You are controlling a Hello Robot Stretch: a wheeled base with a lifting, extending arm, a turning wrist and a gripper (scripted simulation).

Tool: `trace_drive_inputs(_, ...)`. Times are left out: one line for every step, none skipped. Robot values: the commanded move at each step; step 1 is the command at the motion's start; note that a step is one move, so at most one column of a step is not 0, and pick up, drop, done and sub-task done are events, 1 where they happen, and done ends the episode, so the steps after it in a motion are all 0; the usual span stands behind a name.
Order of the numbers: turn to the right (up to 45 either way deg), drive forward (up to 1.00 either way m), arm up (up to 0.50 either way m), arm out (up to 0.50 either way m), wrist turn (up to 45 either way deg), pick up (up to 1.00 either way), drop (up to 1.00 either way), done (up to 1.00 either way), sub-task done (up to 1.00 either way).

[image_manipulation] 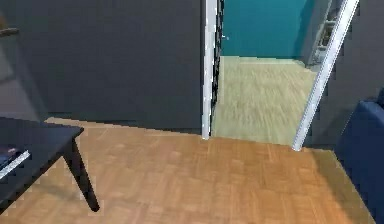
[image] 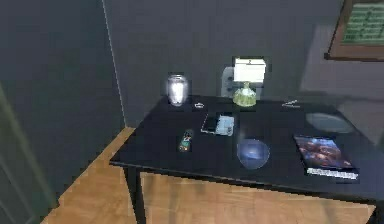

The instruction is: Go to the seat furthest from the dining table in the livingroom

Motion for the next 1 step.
trace_drive_inputs(-33.0, 0.00, 0.00, 0.00, 0.0, 0.00, 0.00, 0.00, 0.00)
